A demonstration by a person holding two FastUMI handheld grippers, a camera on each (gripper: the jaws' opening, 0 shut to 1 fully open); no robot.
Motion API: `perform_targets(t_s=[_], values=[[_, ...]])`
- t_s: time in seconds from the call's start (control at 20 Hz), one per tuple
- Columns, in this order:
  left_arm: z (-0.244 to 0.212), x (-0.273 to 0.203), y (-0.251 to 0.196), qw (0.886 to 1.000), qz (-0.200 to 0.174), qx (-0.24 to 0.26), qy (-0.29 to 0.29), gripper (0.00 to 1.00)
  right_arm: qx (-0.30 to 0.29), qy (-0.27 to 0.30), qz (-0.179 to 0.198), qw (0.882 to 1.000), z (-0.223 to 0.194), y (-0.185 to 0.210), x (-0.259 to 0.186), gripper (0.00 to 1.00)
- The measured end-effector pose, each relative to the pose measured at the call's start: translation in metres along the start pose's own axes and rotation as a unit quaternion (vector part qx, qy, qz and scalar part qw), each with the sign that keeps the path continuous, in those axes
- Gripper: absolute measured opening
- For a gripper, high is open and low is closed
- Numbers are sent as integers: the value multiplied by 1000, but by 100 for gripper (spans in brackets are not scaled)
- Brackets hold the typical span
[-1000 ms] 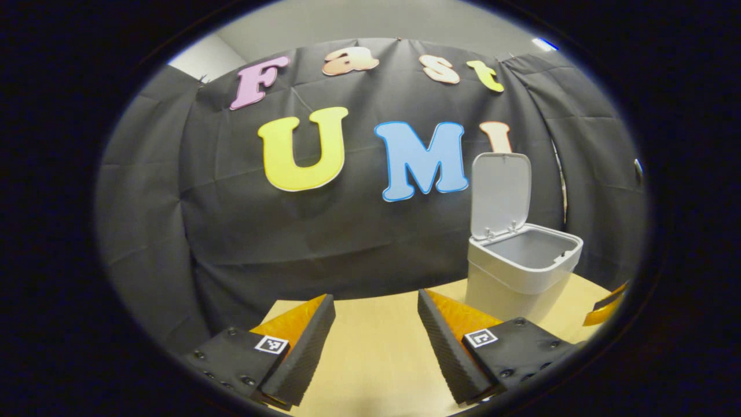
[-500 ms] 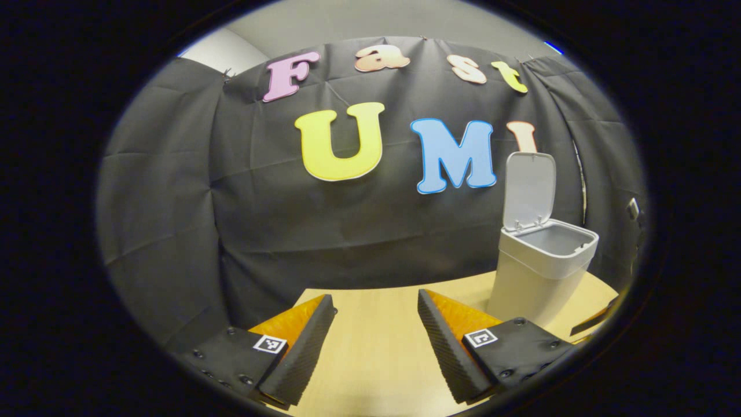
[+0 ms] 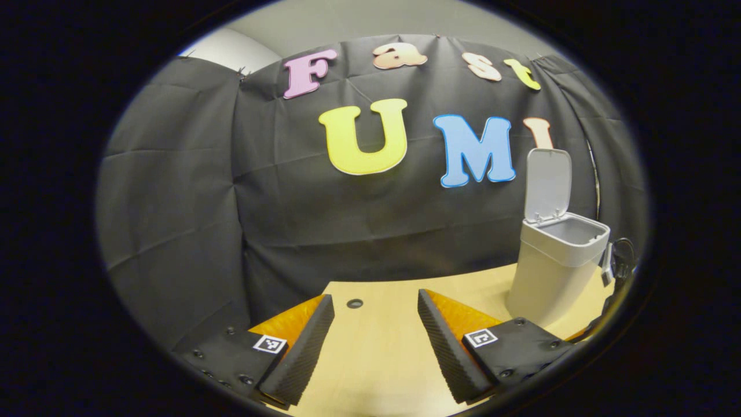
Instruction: Press the lid of the desktop garbage bin to open it, pick up the crumpled paper on the desktop and throw it into the bin, then pick up the pop can on the desktop and drop it into the bin, and finally close the garbage bin lid.
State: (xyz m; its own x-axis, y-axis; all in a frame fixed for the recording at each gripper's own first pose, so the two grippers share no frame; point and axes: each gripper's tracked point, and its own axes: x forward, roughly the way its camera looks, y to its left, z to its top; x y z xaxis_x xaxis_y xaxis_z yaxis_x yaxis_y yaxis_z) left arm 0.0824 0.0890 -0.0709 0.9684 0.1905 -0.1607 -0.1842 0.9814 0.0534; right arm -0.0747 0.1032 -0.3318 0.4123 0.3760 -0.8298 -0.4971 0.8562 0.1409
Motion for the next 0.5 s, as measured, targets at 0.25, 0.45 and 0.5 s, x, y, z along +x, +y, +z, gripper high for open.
perform_targets(t_s=[0.25,0.45,0.5], values=[[-6,-8,15,1000,14,-2,2,100,-2,9,-5,1000,-1,-1,4,86],[-7,-7,15,1000,14,-3,4,100,4,-11,-5,1000,9,-2,-2,85],[-8,-6,12,1000,13,-4,4,99,5,-20,-6,1000,13,-3,-6,85]])
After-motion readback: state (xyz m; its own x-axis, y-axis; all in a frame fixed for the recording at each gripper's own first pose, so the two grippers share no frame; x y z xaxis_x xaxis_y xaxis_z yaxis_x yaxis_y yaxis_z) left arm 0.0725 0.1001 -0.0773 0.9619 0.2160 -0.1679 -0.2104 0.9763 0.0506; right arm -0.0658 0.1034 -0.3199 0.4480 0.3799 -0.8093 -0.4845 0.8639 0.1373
